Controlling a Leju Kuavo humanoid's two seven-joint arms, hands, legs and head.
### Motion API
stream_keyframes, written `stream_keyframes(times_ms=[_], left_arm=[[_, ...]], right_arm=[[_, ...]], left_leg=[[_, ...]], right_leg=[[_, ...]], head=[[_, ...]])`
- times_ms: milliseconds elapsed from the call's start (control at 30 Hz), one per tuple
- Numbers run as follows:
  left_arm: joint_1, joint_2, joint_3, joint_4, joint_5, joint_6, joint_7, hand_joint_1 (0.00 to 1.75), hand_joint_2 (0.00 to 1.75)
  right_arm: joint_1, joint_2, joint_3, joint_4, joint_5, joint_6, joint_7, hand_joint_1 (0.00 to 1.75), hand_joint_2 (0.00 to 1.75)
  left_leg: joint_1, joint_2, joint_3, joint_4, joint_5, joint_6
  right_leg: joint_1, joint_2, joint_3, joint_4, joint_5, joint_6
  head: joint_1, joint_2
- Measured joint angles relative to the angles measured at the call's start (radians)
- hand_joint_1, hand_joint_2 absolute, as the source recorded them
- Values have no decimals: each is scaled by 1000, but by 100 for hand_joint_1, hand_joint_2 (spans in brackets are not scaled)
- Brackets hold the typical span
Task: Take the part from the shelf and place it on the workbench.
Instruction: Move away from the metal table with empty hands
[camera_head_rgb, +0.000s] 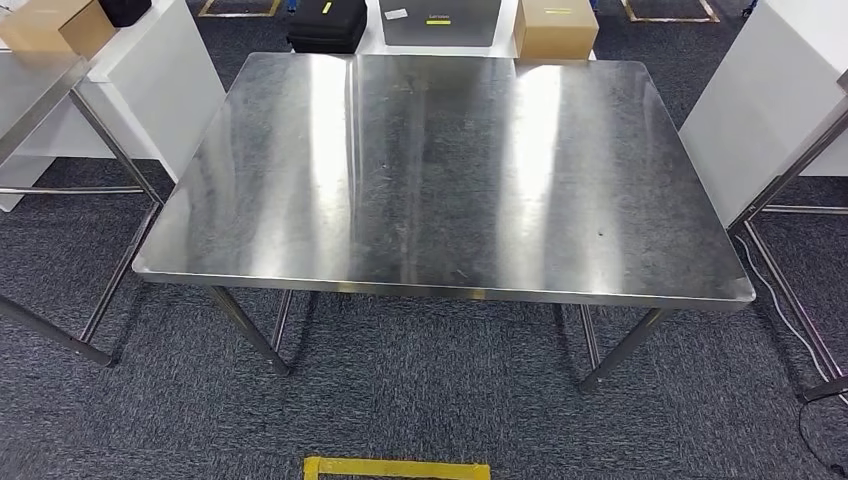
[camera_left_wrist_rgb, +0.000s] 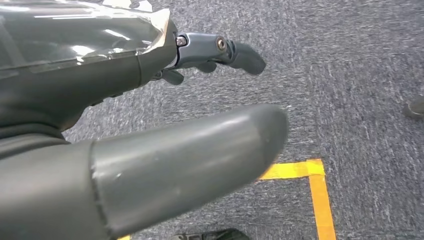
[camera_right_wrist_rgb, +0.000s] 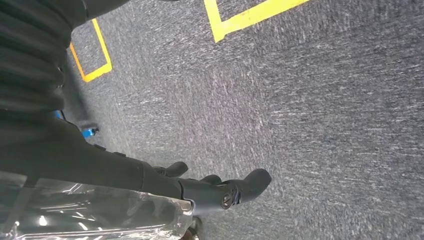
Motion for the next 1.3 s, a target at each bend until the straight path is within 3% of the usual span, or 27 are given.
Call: stream_keyframes(times_ms=[67,133,233,267,300,333,400,467,567,633,733,767,800,833,900,967,1033,1100,1133,1200,1267,1300], left_arm=[[1,-1,0,0,0,0,-1,0,0],[0,-2,1,0,0,0,-1,0,0],[0,-3,1,0,0,0,-2,0,0],[0,-4,1,0,-1,-1,-2,0,0],[1,-5,1,0,-1,-2,-2,0,0],[2,-6,1,1,-1,-4,-2,0,0],[1,-8,1,1,-2,-6,-2,0,0],[0,-8,1,1,-3,-7,-1,0,0],[0,-8,1,1,-4,-7,-1,0,0],[0,-6,1,1,-4,-7,-1,0,0],[1,-6,1,1,-4,-7,-2,0,0],[1,-6,2,1,-4,-7,-2,0,0],[2,-6,2,1,-4,-7,-2,0,0],[2,-6,2,1,-4,-7,-2,0,0],[1,-5,2,1,-3,-8,-2,0,0],[-2,-4,2,1,-3,-8,-3,0,0],[-3,-4,2,1,-4,-9,-4,0,0],[-3,-4,2,1,-4,-9,-5,0,0],[-3,-5,2,1,-4,-10,-5,0,0],[-5,-5,3,1,-4,-10,-5,0,0],[-5,-4,5,1,-4,-10,-5,0,0],[-4,-4,5,1,-4,-10,-5,0,0]], right_arm=[[0,0,0,0,0,0,0,0,175],[0,-2,0,0,0,0,-1,0,175],[1,-4,0,0,-2,1,-2,0,175],[2,-5,0,0,-2,1,-2,0,175],[3,-6,0,0,-3,1,-2,0,175],[4,-8,0,0,-3,1,-2,0,175],[3,-10,0,0,-3,1,-1,0,175],[1,-11,0,0,-3,1,-1,0,175],[1,-10,0,0,-4,1,-1,0,175],[1,-10,0,0,-4,1,0,0,175],[2,-10,0,0,-3,1,1,0,175],[2,-10,0,0,-3,1,1,0,175],[3,-10,0,0,-3,1,2,0,175],[3,-10,0,0,-3,1,2,0,175],[2,-9,0,0,-2,1,2,0,175],[0,-9,0,0,-2,2,2,0,175],[-1,-9,0,0,-2,2,2,0,175],[-2,-9,0,0,-2,2,2,0,175],[-2,-10,0,0,-1,2,2,0,175],[-2,-11,0,0,-1,2,3,0,175],[-2,-12,0,0,-1,2,4,0,175],[-1,-12,0,0,-1,2,4,0,175]], left_leg=[[-4,1,1,-13,11,13],[-3,4,7,-36,28,30],[-9,6,0,-45,40,44],[-12,6,-4,-44,42,45],[-15,6,-6,-43,44,46],[-17,5,-7,-42,45,45],[-21,5,-9,-35,45,42],[-26,5,-12,-25,42,35],[-26,4,-16,-18,41,24],[-21,1,-33,17,11,10],[-5,-1,-106,191,-97,-13],[0,-1,-127,243,-117,-18],[5,-1,-132,264,-117,-22],[10,-1,-120,245,-99,-24],[18,-1,-44,110,-34,-27],[16,-2,14,-3,3,-24],[7,-4,17,-21,8,-15],[2,-3,12,-30,19,4],[1,-2,11,-38,27,15],[0,0,4,-49,42,34],[-6,2,-9,-49,51,42],[-10,2,-15,-49,55,43]], right_leg=[[1,0,-1,-4,4,14],[4,0,-21,32,-21,17],[6,1,-104,212,-110,4],[6,1,-121,254,-125,6],[6,1,-118,258,-123,12],[6,1,-94,223,-106,20],[8,0,-13,80,-56,29],[13,1,32,-12,-27,20],[13,1,34,-23,-18,1],[3,0,35,-26,-9,-13],[-1,-1,26,-26,0,-23],[-1,-1,23,-25,1,-23],[-2,-1,21,-25,3,-22],[-2,-1,20,-25,4,-21],[-5,0,21,-25,6,-18],[-2,1,19,-25,10,-9],[2,1,13,-27,15,6],[3,1,6,-26,18,21],[4,1,-4,-11,6,23],[5,1,-50,88,-53,12],[6,1,-107,226,-119,4],[6,1,-119,264,-135,5]], head=[[0,0],[3,0],[7,0],[8,0],[8,0],[8,0],[8,0],[8,0],[7,0],[5,0],[0,0],[0,0],[0,0],[0,0],[0,0],[0,0],[1,0],[2,0],[3,0],[6,0],[9,0],[9,0]])
